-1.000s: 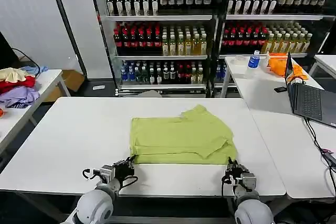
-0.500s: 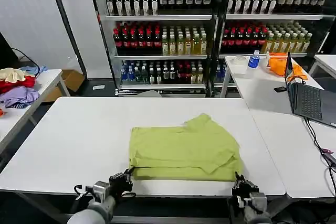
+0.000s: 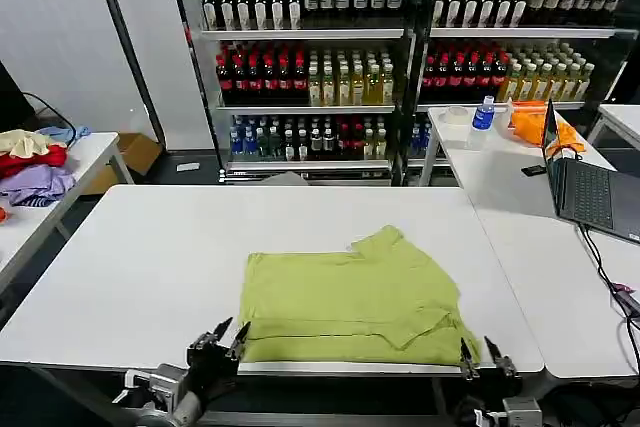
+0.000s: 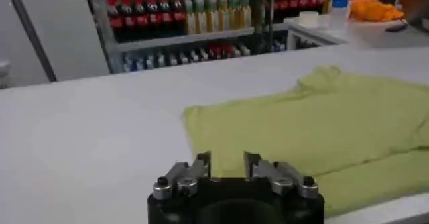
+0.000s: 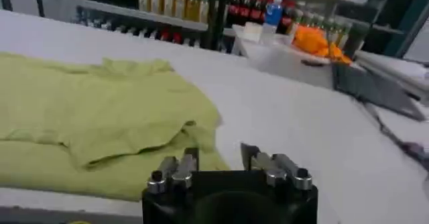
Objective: Fold and organize the clothes.
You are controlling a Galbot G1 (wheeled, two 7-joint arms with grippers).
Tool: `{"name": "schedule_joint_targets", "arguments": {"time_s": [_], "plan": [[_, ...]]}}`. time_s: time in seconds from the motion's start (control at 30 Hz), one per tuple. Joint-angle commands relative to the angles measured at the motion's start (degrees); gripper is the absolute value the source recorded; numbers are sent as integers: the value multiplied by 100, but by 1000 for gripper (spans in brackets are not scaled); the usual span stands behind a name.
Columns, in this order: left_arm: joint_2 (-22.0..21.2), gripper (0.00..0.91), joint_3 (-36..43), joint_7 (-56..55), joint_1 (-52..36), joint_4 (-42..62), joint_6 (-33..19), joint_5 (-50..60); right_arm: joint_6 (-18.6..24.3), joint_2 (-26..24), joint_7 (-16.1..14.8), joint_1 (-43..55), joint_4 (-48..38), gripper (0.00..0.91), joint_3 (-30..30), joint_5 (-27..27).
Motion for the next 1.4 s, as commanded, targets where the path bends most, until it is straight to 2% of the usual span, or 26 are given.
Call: {"name": "schedule_joint_targets", "arguments": {"time_s": [0.03,0.13,0.3,0.5,0.63,0.9,1.4], "plan": [[195,907,-141,-83,-465,101,-184,-642,-18,-181,-22,557,53,907,200,277],[256,907,143,-13,-1215,687,-177,-823,-50,-424,-19,1145,-543,907,-21,407],[239,907,801,70,-2425,1641,-136,-823,-163,-622,10,2544,-1478,907,-514,912],[29,907,1459,23,-3528,2592,-7,-790,-144,-613,-53,3608,-2747,907,-1078,1225],[-98,907,1780,32,-3974,3150,75,-803,-231,-507,-16,4406,-3281,907,-1521,1482],[-201,907,2307,58,-4544,3907,126,-825,-350,-324,-2,5375,-4171,907,-2014,1655],[-510,907,2557,51,-4898,4395,231,-1038,-419,178,-54,6316,-5484,907,-2421,1986]]}}
